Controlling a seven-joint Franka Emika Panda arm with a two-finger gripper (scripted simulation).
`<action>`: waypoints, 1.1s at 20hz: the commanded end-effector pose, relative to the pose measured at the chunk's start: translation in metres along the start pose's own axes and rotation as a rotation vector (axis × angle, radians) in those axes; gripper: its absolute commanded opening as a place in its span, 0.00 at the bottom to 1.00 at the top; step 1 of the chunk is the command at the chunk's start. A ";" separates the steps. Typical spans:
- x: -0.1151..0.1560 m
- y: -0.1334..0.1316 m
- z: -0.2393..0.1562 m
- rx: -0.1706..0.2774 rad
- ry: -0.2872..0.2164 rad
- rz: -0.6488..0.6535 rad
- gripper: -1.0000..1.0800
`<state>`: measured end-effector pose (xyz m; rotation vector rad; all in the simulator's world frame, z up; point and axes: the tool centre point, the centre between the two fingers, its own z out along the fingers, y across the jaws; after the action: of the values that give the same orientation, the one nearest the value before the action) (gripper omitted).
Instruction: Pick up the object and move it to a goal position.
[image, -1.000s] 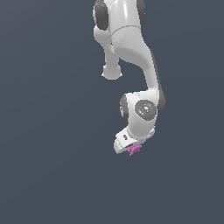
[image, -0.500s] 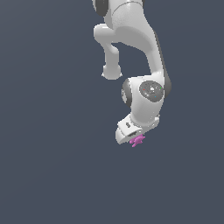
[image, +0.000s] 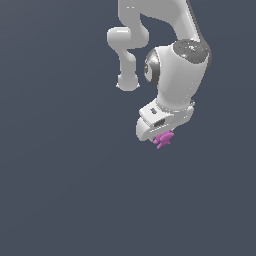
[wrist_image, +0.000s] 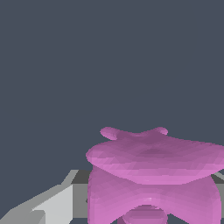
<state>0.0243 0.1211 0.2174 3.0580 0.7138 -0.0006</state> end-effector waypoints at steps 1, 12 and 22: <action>-0.007 -0.007 -0.029 0.000 0.000 0.000 0.00; -0.035 -0.035 -0.155 0.001 0.000 -0.001 0.00; -0.048 -0.051 -0.231 0.001 0.001 0.000 0.00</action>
<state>-0.0392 0.1447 0.4401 3.0587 0.7150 0.0023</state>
